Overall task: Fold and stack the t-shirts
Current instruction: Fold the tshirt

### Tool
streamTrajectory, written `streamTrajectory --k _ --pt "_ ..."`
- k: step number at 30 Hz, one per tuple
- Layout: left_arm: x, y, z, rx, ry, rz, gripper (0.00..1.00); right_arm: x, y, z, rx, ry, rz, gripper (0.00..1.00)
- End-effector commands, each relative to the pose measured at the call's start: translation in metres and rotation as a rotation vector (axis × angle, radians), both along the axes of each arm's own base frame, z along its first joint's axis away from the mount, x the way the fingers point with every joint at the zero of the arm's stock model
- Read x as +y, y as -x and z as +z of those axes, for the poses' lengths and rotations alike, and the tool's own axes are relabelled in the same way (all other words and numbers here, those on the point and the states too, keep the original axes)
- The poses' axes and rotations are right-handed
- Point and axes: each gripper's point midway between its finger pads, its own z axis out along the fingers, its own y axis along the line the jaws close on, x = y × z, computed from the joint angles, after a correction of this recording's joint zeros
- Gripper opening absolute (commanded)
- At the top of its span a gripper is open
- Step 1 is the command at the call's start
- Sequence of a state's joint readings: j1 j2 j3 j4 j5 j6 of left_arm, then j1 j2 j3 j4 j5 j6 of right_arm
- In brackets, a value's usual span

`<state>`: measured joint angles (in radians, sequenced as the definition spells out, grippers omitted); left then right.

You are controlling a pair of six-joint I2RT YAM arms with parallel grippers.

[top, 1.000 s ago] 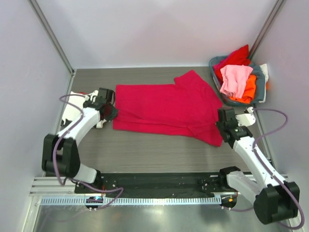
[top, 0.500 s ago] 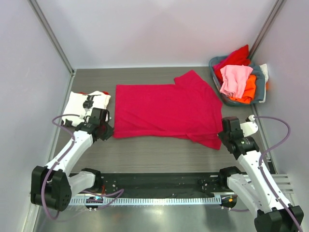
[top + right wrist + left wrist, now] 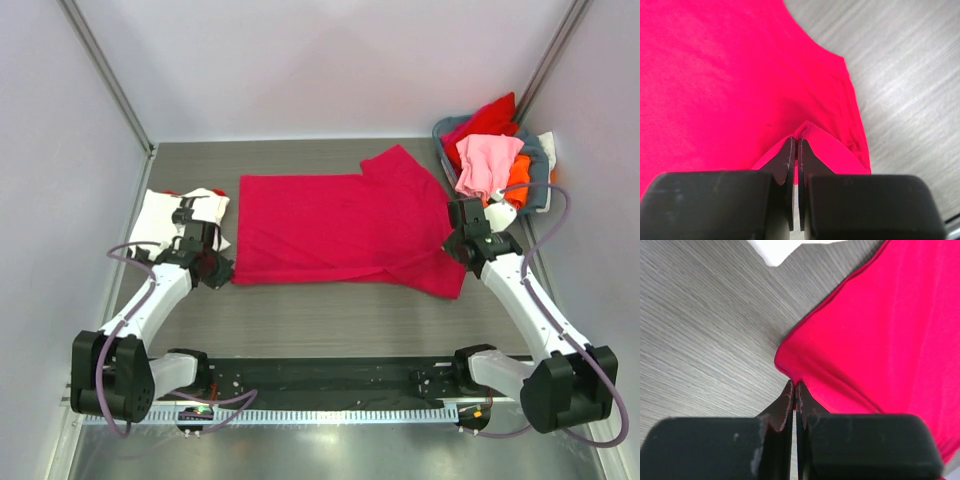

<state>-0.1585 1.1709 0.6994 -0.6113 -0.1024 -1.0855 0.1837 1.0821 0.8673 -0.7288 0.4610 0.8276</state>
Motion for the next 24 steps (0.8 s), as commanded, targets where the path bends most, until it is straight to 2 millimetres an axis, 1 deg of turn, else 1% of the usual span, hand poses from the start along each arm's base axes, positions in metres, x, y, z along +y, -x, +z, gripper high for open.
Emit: streamTrajectory --k 1,8,9,10,11,12,14,16,20,21,24 --pt "-0.003 -0.026 0.021 -0.085 0.059 0.043 0.00 0.001 -0.027 0.024 -0.067 0.039 0.039 0.01" --pt "-0.009 -0.047 0.032 -0.109 0.102 0.071 0.00 0.013 -0.059 0.033 -0.079 0.041 0.112 0.01" --pt "-0.010 -0.052 0.037 -0.120 0.109 0.071 0.00 0.013 -0.062 0.033 -0.078 0.047 0.114 0.01" --pt "-0.010 -0.053 0.034 -0.107 0.110 0.075 0.00 0.014 -0.064 0.035 -0.081 0.048 0.118 0.01" --pt "-0.010 -0.056 0.036 -0.108 0.111 0.076 0.00 0.014 -0.069 0.039 -0.090 0.059 0.126 0.01" --pt "-0.011 -0.058 0.037 -0.110 0.112 0.078 0.00 0.014 -0.072 0.038 -0.081 0.064 0.126 0.01" --pt "-0.010 -0.062 0.037 -0.108 0.115 0.089 0.00 0.012 -0.078 0.043 -0.091 0.078 0.128 0.01" --pt "-0.007 -0.066 0.039 -0.113 0.116 0.100 0.00 0.010 -0.082 0.041 -0.079 0.094 0.129 0.01" --pt "0.003 -0.072 0.043 -0.125 0.125 0.133 0.00 0.009 -0.091 0.046 -0.080 0.099 0.137 0.01" --pt "0.004 -0.073 0.044 -0.126 0.126 0.137 0.00 0.008 -0.093 0.044 -0.071 0.102 0.138 0.01" --pt "0.006 -0.077 0.049 -0.137 0.126 0.139 0.00 0.005 -0.099 0.047 -0.075 0.100 0.135 0.01"
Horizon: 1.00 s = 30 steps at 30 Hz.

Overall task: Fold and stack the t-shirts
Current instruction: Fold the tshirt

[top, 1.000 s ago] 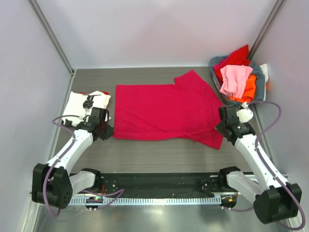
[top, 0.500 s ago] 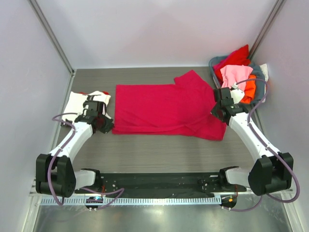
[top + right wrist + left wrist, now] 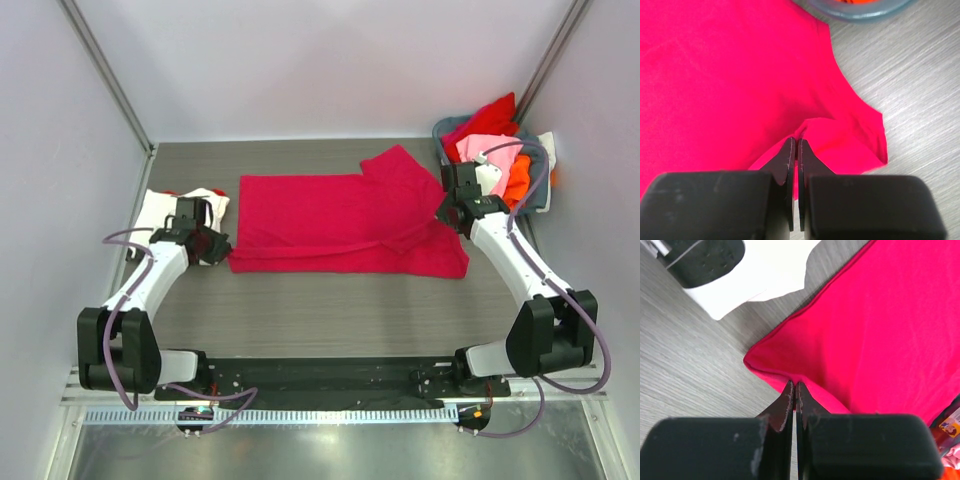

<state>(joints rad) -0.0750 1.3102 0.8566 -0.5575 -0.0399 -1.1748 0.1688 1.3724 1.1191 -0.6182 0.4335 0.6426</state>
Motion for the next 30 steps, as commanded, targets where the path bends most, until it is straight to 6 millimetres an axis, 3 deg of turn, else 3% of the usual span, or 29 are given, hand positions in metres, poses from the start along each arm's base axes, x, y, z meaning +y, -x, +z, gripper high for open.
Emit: streamTrajectory --k 1,18,30 --pt "0.002 -0.021 0.023 -0.075 0.011 0.012 0.00 -0.006 -0.020 0.022 -0.065 0.013 0.005 0.01" --pt "-0.006 -0.057 0.032 -0.101 0.033 -0.013 0.00 -0.028 -0.037 0.018 -0.047 -0.004 -0.023 0.01" --pt "-0.004 -0.077 0.032 -0.076 -0.007 -0.035 0.00 -0.022 -0.048 0.001 -0.017 -0.023 0.002 0.01"
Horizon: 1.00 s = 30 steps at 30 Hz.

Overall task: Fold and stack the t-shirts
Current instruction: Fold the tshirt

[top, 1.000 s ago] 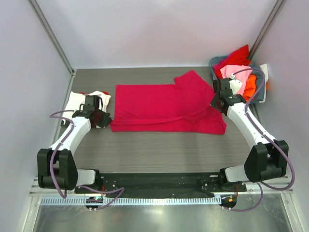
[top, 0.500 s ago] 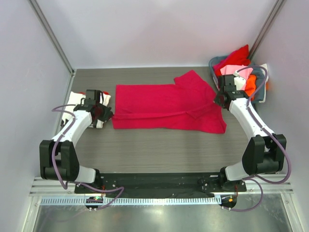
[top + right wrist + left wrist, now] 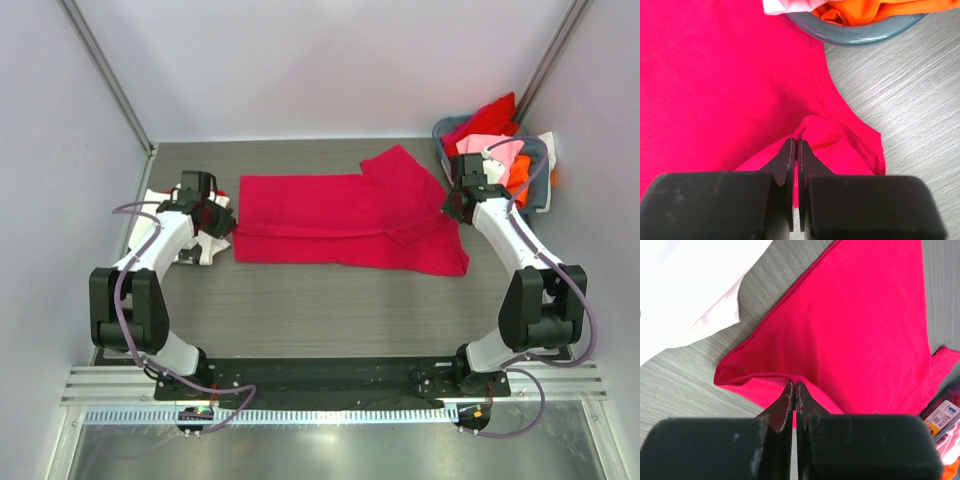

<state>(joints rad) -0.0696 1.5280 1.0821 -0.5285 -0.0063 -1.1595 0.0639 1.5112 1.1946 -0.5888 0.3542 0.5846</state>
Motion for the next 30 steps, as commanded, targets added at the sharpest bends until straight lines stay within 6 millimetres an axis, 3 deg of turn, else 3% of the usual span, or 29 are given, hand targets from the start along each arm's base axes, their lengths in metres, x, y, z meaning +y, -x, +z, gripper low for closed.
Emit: streamTrajectory --k 1,19,30 --pt "0.006 -0.015 0.016 -0.040 -0.033 -0.009 0.00 0.001 -0.022 0.019 -0.074 0.000 0.015 0.01" --pt "0.002 -0.037 0.002 0.005 -0.044 -0.027 0.00 0.003 -0.044 0.011 -0.055 0.001 0.023 0.01" --pt "0.002 -0.043 0.003 0.008 -0.050 -0.021 0.00 0.004 -0.054 0.011 -0.057 -0.001 0.030 0.01"
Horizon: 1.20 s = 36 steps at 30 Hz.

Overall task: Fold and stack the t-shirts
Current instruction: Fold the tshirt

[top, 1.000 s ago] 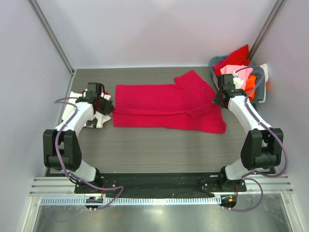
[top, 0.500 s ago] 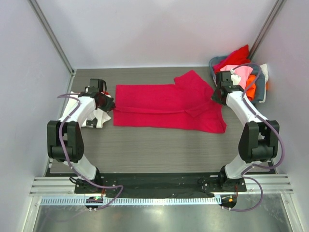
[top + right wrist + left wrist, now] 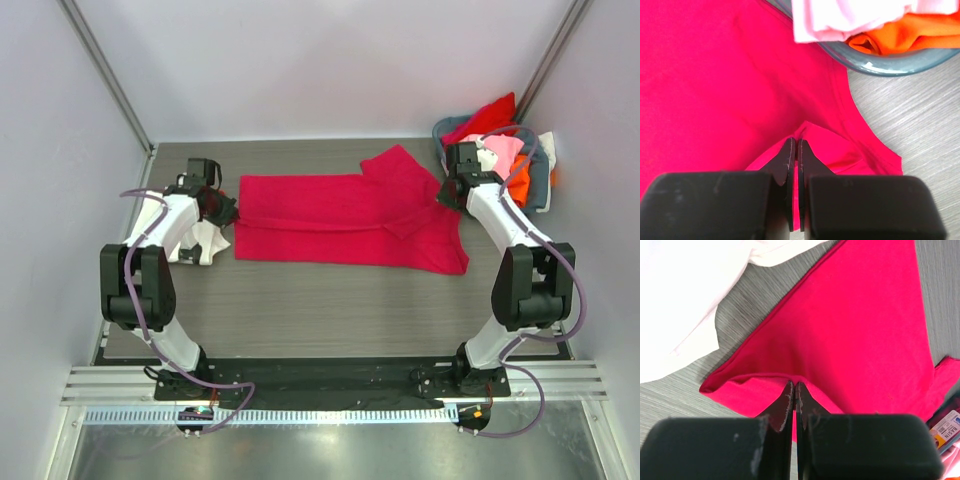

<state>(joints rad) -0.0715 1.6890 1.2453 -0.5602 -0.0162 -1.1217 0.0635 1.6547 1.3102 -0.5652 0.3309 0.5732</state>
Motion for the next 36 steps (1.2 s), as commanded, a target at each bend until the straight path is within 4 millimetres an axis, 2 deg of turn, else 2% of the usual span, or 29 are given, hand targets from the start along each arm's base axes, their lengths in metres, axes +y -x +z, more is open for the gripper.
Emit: streamTrajectory --k 1,12,14,15,16,17,18,19,20,21,22,24,26,27,28,30,31,33,34,36 --pt "0.003 -0.008 0.008 -0.017 -0.016 0.008 0.00 -0.002 -0.019 0.021 -0.067 0.008 0.006 0.01" --pt "0.000 -0.016 0.000 -0.021 0.008 0.030 0.00 0.000 -0.028 0.008 -0.039 0.007 0.016 0.01" --pt "0.000 -0.019 0.001 -0.025 0.008 0.026 0.03 0.003 -0.031 0.007 -0.037 0.001 0.026 0.02" --pt "-0.002 -0.023 0.003 -0.032 0.010 0.016 0.06 0.002 -0.032 0.006 -0.032 0.003 0.029 0.09" --pt "-0.003 -0.025 0.005 -0.040 0.003 -0.007 0.18 0.003 -0.035 0.008 -0.037 0.005 0.030 0.23" --pt "-0.004 -0.027 0.007 -0.034 0.000 -0.028 0.31 0.003 -0.034 0.009 -0.038 0.009 0.029 0.45" --pt "-0.004 -0.026 0.015 -0.011 -0.012 -0.044 0.40 0.000 -0.033 0.012 -0.042 0.015 0.021 0.78" --pt "-0.003 -0.024 0.018 -0.005 -0.035 -0.074 0.49 -0.003 -0.028 0.011 -0.040 0.027 0.009 0.84" --pt "-0.001 -0.023 0.022 -0.007 -0.047 -0.077 0.53 -0.004 -0.025 0.013 -0.044 0.029 0.007 0.85" --pt "0.001 -0.020 0.025 -0.006 -0.057 -0.073 0.57 -0.003 -0.024 0.025 -0.079 0.026 0.005 0.85" --pt "0.004 -0.015 0.035 -0.028 -0.074 -0.068 0.61 -0.004 -0.018 0.022 -0.077 0.022 0.001 0.85" --pt "0.007 -0.009 0.046 -0.054 -0.085 -0.068 0.64 -0.001 -0.011 0.038 -0.130 0.000 0.004 0.83" --pt "0.006 0.003 0.058 -0.083 -0.082 -0.078 0.64 0.003 0.004 0.033 -0.130 -0.027 0.008 0.81" --pt "0.006 0.007 0.061 -0.092 -0.076 -0.083 0.64 0.005 0.009 0.048 -0.187 -0.055 -0.002 0.78" --pt "0.002 0.017 0.064 -0.101 -0.059 -0.098 0.64 0.006 0.023 0.032 -0.160 -0.066 -0.005 0.77" --pt "0.000 0.025 0.063 -0.115 -0.045 -0.102 0.63 0.007 0.036 0.033 -0.201 -0.102 -0.033 0.74" --pt "-0.004 0.038 0.058 -0.110 -0.018 -0.112 0.63 0.008 0.053 0.026 -0.207 -0.116 -0.039 0.73" --pt "-0.011 0.045 0.056 -0.135 0.029 -0.115 0.63 0.012 0.064 0.025 -0.261 -0.155 -0.039 0.70" --pt "-0.012 0.057 0.039 -0.104 0.041 -0.110 0.63 0.016 0.081 0.016 -0.275 -0.193 -0.050 0.69" --pt "-0.018 0.063 0.041 -0.149 0.077 -0.104 0.64 0.016 0.091 0.008 -0.305 -0.221 -0.068 0.68"
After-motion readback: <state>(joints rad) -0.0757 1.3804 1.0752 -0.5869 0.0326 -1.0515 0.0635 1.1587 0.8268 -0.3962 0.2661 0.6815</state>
